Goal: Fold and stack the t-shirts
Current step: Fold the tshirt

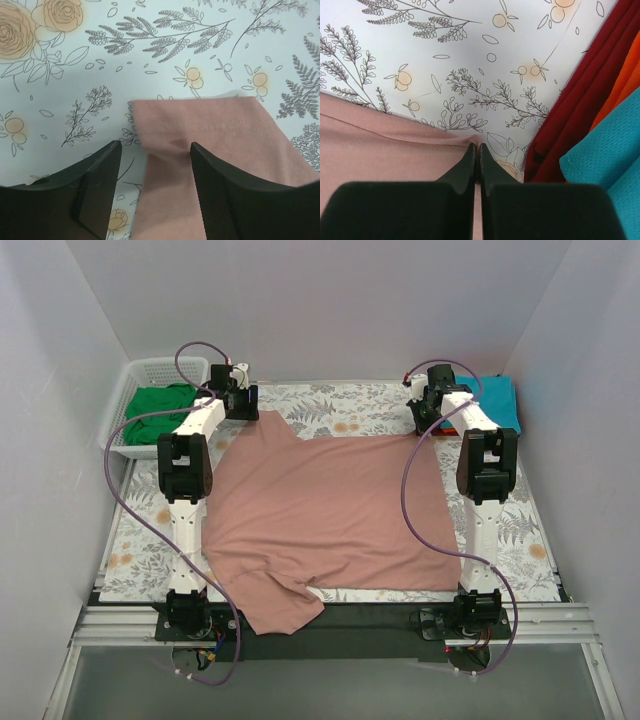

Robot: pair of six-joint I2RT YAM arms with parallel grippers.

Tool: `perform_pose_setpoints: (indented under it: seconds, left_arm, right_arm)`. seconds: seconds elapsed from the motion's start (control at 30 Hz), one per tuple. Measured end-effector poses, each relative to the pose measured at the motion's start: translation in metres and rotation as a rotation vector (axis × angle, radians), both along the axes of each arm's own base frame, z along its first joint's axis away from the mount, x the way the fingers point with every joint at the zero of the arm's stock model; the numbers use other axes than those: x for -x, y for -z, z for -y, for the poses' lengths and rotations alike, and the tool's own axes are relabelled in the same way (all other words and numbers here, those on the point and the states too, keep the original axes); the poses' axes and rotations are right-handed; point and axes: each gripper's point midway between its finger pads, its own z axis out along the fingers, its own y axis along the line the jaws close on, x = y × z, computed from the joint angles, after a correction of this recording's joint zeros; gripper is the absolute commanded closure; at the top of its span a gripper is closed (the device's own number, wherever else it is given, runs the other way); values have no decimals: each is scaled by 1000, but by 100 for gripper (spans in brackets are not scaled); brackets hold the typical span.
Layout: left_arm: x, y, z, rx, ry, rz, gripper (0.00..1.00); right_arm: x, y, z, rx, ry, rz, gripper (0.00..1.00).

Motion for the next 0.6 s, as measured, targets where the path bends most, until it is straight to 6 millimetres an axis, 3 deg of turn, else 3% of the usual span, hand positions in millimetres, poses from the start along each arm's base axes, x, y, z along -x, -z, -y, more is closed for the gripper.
perform_pose_setpoints:
  seconds: [0.13,0.43,0.6]
  left_arm:
    - [-2,-3,7,40,17,11,50]
    - [-9,-11,13,79,14,38,100]
    - [-13,-14,13,78,13,62,100]
  right_arm:
    - [0,-1,0,1,-2,2,99]
    - [1,-2,-1,-5,-5,2,99]
    - [2,-9,-1,-12,-8,6,99]
